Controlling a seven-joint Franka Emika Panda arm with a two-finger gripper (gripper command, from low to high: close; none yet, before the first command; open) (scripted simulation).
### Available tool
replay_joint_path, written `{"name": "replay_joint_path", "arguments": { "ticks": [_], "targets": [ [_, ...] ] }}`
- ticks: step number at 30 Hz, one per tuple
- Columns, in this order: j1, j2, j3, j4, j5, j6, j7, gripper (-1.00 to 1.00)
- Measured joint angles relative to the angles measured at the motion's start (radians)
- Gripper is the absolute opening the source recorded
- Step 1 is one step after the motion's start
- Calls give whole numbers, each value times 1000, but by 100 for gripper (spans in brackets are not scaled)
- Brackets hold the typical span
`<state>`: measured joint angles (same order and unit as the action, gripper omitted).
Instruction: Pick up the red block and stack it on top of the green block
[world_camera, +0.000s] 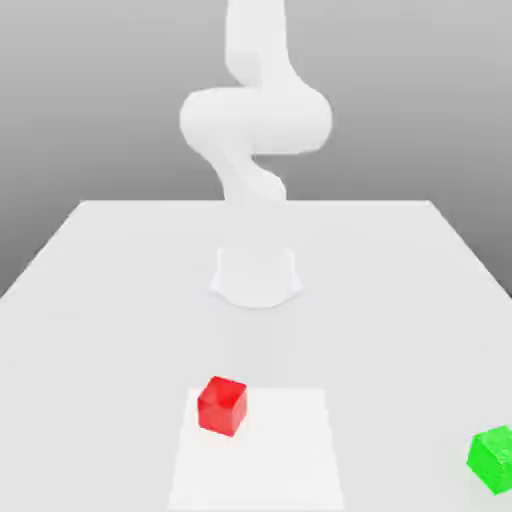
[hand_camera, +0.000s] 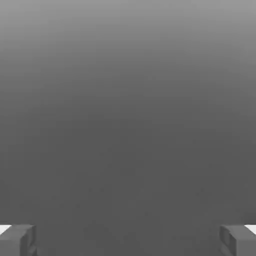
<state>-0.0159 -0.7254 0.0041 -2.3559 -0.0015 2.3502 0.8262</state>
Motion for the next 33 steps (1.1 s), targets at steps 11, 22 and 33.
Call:
{"name": "replay_joint_path", "arguments": {
  "ticks": [11,22,33],
  "targets": [
    [-74,396,10,-279,-9,260,137,0],
    [-103,820,-6,-460,3,562,224,0],
    [-106,943,-4,-444,1,668,226,-100]
  ]
}}
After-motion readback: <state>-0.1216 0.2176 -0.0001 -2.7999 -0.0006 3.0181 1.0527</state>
